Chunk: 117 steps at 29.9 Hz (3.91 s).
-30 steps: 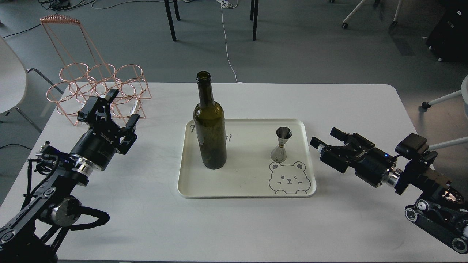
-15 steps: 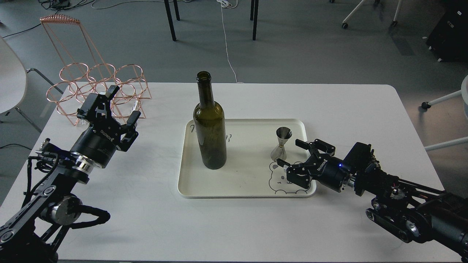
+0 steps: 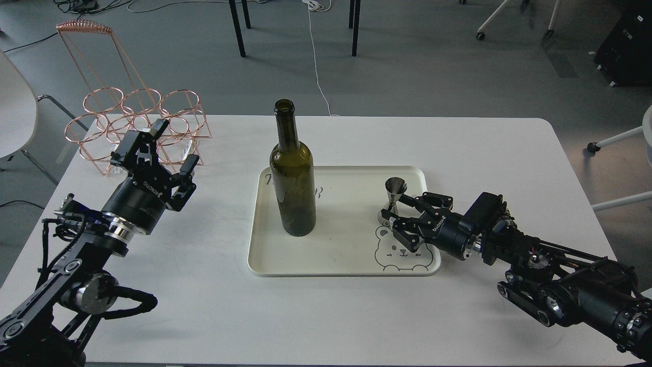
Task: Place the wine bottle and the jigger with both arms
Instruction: 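Grasp the metal jigger with the right gripper, then lift the jigger and carry it off the tray with the right gripper, then set the jigger down on the table beside the tray, release it, then raise the right gripper and swing the left gripper toward the bottle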
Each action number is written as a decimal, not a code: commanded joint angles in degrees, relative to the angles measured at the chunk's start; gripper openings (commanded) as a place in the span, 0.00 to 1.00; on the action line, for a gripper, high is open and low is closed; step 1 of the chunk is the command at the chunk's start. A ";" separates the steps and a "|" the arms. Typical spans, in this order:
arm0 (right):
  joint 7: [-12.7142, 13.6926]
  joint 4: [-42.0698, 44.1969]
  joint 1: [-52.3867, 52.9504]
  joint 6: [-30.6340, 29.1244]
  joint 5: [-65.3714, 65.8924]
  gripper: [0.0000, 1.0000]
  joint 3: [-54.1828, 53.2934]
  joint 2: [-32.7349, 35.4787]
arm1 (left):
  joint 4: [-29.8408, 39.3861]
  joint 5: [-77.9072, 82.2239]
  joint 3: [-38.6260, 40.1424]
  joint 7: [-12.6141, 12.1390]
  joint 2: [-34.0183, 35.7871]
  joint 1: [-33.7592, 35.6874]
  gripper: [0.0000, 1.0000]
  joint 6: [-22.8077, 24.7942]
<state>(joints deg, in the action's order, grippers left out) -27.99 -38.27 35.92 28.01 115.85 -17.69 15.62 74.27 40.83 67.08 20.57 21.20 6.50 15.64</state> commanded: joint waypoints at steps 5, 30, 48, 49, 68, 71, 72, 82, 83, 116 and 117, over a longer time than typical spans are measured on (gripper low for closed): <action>-0.01 0.65 0.47 -0.01 -0.09 0.41 -0.06 -1.03 | 0.26 0.04 -0.02 0.00 -0.28 0.01 0.98 0.09; -0.01 -3.03 2.49 -0.01 -1.06 0.13 -4.53 2.65 | 1.67 0.21 -0.02 -0.09 0.07 0.18 0.98 0.00; -0.01 1.35 -6.03 -0.01 -18.37 0.13 -11.57 12.85 | 1.67 0.21 -0.10 -0.09 -0.11 0.36 0.98 0.00; -0.01 1.44 -6.64 -0.01 -18.55 0.13 -11.57 12.85 | 1.67 0.21 -0.19 -0.09 -0.20 0.36 0.98 0.00; -0.01 3.64 -8.05 -0.01 -18.81 0.49 -9.03 12.33 | 1.67 0.21 -0.19 0.00 -0.28 0.27 0.98 0.09; -0.01 3.20 -8.23 -0.01 -18.81 0.69 -8.85 12.77 | 1.67 0.21 -0.19 0.00 -0.28 0.27 0.98 0.09; -0.01 2.85 -8.32 -0.01 -18.81 0.76 -8.85 12.85 | 1.75 0.21 -0.19 0.00 -0.28 0.27 0.98 0.09; -0.01 -5.32 -11.12 -0.01 -19.16 0.93 -4.19 23.56 | 1.67 0.21 -0.19 -0.09 -0.55 0.01 0.98 0.18; -0.01 -6.20 -12.17 -0.01 -19.34 0.93 -4.19 24.53 | 1.75 0.21 -0.19 -0.09 -0.55 0.01 0.98 0.18; -0.01 -40.43 -1.90 -12.08 -108.36 0.99 -8.94 14.72 | 2.02 1.26 -0.10 7.43 6.12 -0.08 0.98 -0.70; -0.01 -37.87 -2.16 -14.19 -109.42 0.99 -9.02 13.39 | 2.19 2.14 -0.19 7.43 7.35 -0.17 0.98 -0.79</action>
<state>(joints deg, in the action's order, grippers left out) -27.99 -83.16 34.30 19.10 11.24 -26.21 33.70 75.90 41.51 66.98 27.43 25.54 6.74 15.21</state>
